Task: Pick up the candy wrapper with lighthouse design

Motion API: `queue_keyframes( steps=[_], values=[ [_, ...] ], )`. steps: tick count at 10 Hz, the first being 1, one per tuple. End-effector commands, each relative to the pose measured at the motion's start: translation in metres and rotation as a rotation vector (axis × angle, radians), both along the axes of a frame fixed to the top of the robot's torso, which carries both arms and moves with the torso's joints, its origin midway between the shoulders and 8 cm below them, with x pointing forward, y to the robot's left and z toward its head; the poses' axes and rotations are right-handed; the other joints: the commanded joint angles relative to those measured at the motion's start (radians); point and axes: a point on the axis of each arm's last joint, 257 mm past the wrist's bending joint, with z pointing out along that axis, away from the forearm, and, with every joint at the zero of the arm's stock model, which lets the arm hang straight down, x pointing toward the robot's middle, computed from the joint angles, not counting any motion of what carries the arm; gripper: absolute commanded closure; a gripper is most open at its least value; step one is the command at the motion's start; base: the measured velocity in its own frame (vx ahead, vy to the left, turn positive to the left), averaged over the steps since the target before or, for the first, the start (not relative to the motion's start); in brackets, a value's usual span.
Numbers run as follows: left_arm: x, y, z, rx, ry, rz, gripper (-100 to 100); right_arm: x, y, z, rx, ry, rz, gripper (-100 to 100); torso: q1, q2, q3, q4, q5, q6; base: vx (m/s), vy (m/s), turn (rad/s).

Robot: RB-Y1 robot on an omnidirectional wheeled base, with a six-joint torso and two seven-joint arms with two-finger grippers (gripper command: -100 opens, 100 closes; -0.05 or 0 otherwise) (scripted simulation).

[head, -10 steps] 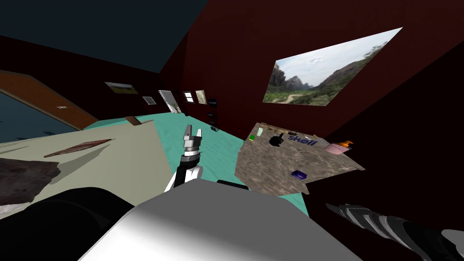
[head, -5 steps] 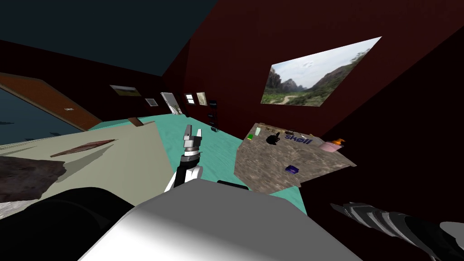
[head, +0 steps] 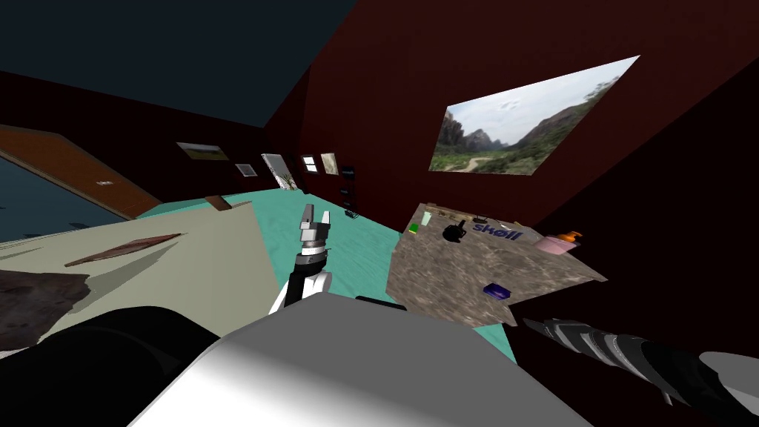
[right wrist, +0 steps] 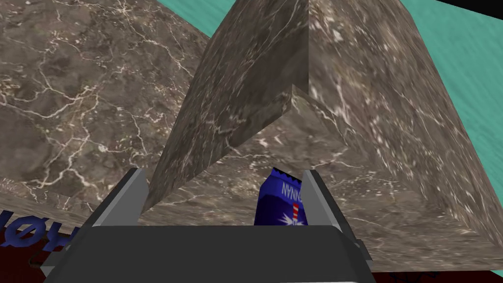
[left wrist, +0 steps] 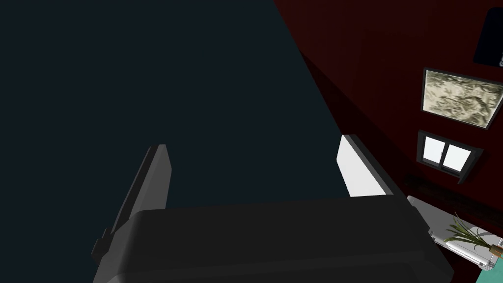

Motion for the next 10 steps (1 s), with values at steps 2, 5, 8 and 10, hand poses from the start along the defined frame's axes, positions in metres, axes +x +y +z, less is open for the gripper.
queue_keyframes(
  steps=[2, 5, 8, 10],
  values=[
    [0.0, 0.0, 0.0, 0.0, 0.0, 0.0, 0, 0.017, 0.018, 0.004, 0.069, -0.055, -0.02, -100, 0.002, -0.002, -0.001, -0.001, 0.0, 0.0, 0.168, 0.135, -0.03],
    [0.0, 0.0, 0.0, 0.0, 0.0, 0.0, 0, 0.001, 0.013, -0.006, 0.057, -0.045, -0.031, -100, -0.007, 0.006, 0.003, 0.001, -0.001, 0.0, 0.021, 0.017, -0.001],
    [0.0, 0.0, 0.0, 0.0, 0.0, 0.0, 0, -0.014, 0.011, -0.018, 0.058, -0.045, -0.05, -100, -0.01, 0.01, 0.006, 0.002, -0.002, 0.0, -0.016, -0.02, 0.059],
    [0.0, 0.0, 0.0, 0.0, 0.0, 0.0, 0, -0.013, 0.01, -0.016, 0.057, -0.045, -0.048, 100, -0.009, 0.009, 0.005, 0.002, -0.002, 0.0, 0.0, 0.0, 0.0]
  ],
)
